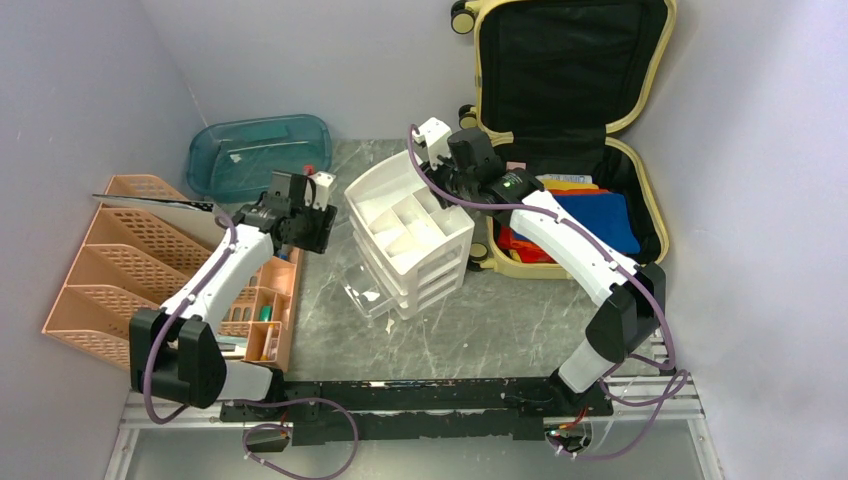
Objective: Open, take out, and arrange the luggage
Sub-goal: Open the drawer in the storage box, then pick up the personal item from the luggage.
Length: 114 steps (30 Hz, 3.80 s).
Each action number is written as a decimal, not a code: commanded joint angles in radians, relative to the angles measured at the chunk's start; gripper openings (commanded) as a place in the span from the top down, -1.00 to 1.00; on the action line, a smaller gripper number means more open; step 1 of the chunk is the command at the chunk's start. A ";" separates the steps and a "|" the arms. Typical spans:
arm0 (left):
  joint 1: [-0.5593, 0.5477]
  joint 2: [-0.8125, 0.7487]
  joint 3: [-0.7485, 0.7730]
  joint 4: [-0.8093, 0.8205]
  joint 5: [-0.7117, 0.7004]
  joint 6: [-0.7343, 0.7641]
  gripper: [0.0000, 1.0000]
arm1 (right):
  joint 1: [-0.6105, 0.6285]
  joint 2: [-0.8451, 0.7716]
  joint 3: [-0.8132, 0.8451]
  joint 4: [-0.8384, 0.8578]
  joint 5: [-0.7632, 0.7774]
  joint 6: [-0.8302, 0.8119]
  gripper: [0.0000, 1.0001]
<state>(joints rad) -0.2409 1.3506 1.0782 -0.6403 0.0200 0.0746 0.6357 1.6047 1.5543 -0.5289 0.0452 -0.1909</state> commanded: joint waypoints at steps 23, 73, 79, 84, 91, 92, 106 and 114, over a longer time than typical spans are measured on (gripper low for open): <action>0.003 -0.303 0.069 0.073 0.007 0.141 -0.93 | -0.280 -0.243 0.154 0.011 -0.122 -0.040 -1.00; 0.092 -0.428 -0.156 0.124 0.208 0.208 -0.99 | -0.566 0.725 0.358 0.060 -0.041 0.113 -0.74; 0.098 -0.433 -0.165 0.126 0.217 0.209 -0.99 | -0.571 0.717 0.342 0.096 -0.116 0.128 -0.52; 0.100 -0.429 -0.166 0.126 0.220 0.209 -0.99 | -0.571 0.691 0.307 0.152 -0.136 0.138 -0.64; 0.103 -0.426 -0.164 0.125 0.223 0.209 -0.99 | -0.569 0.737 0.349 0.165 -0.119 0.165 -0.74; 0.104 -0.426 -0.165 0.125 0.223 0.208 -0.99 | -0.567 0.737 0.347 0.173 -0.116 0.166 -0.71; 0.121 -0.427 -0.169 0.126 0.245 0.207 -0.99 | -0.562 0.560 0.256 0.241 -0.047 0.125 -0.27; 0.130 -0.428 -0.175 0.129 0.256 0.206 -0.99 | -0.562 0.386 0.250 0.232 -0.073 0.100 -0.26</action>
<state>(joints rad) -0.1188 0.9375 0.9123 -0.5392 0.2470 0.2905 0.0731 2.1387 1.7916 -0.3489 -0.0231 -0.0708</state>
